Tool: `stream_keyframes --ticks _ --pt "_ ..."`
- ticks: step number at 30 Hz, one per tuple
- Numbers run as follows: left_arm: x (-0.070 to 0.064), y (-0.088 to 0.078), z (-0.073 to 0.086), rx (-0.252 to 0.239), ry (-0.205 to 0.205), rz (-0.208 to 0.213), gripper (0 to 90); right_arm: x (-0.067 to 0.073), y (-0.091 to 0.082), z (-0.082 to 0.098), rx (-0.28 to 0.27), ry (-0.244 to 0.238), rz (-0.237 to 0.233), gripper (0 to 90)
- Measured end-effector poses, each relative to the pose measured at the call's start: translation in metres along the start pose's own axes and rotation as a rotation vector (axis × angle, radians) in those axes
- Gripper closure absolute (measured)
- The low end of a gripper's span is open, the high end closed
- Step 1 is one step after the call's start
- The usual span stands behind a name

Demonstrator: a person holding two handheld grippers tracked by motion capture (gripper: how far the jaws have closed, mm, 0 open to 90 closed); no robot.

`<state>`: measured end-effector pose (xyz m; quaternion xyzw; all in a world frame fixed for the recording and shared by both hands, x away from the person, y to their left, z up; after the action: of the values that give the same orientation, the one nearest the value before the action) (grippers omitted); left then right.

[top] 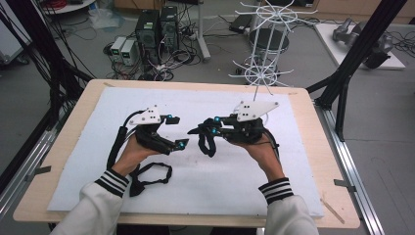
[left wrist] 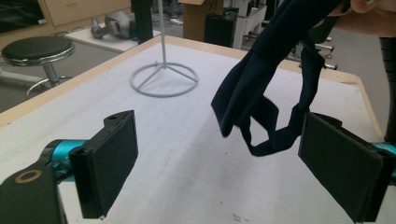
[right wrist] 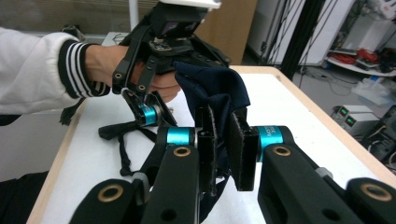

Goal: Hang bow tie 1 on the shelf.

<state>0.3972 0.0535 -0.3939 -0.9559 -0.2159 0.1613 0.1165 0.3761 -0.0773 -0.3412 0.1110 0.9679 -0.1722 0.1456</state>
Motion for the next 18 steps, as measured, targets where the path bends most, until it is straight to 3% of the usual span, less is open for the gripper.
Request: stream_keyframes --ticks 18 --pt "0.011 -0.037 0.013 -0.082 -0.017 -0.064 12.4 -0.025 -0.032 -0.002 -0.063 0.052 0.175 83.3"
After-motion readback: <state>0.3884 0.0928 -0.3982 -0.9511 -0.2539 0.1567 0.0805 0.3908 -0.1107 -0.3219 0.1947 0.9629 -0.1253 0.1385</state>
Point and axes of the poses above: each handheld gripper's, and its own axes: y roughly forward along the jaws, z roughly out of its underside, x roughly to its left, the point moved 10 cm from there along y, roughly forward along the jaws, and after that the axes turned 13 degrees about -y, right-handed, at the moved point
